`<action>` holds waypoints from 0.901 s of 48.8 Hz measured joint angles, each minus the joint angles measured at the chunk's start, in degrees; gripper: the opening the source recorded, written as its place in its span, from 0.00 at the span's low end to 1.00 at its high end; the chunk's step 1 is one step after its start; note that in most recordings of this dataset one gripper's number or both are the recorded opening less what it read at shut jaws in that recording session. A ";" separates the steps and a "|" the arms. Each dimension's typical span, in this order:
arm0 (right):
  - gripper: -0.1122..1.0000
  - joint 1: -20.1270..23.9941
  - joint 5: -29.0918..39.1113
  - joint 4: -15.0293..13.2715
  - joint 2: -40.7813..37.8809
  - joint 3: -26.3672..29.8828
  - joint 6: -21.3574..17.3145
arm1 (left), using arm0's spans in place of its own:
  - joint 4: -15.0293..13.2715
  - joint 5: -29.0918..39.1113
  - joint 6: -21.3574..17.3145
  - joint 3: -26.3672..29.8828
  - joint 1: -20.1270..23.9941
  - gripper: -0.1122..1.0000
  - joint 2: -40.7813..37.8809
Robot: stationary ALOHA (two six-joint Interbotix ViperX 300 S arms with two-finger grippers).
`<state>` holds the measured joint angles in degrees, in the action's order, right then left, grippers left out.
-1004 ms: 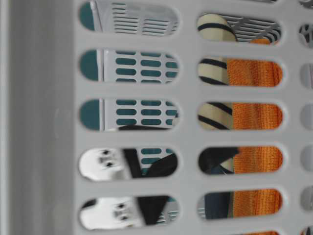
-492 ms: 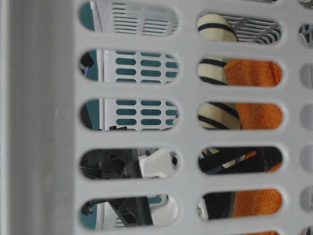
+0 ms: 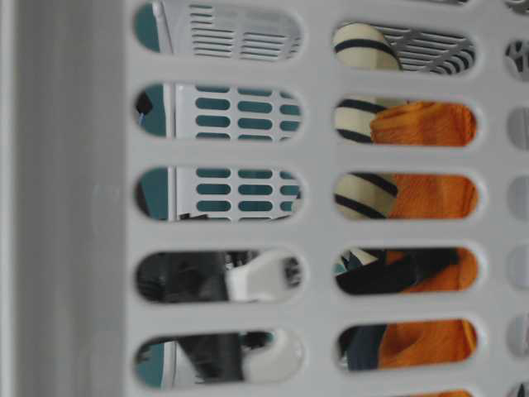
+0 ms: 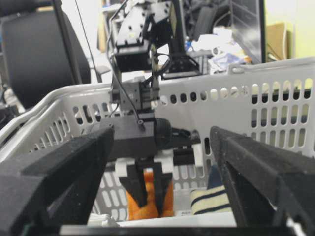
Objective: Pick up the orange cloth from the shopping basket with the left arm.
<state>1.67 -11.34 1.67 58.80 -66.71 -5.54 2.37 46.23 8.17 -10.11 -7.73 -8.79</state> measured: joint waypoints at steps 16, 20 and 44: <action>0.78 0.00 0.00 0.00 -0.09 -0.18 -0.09 | 0.00 10.99 -2.11 15.03 0.18 0.22 3.69; 0.78 0.00 0.00 0.00 0.00 -0.18 -0.09 | 0.00 15.82 -3.08 20.30 0.53 0.22 3.69; 0.78 0.00 0.09 0.00 1.32 -0.18 -0.09 | 0.00 36.12 -5.27 42.19 0.88 0.22 -0.53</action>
<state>1.67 -11.25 1.67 60.12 -66.88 -5.63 2.37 82.35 2.90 32.08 -6.86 -9.32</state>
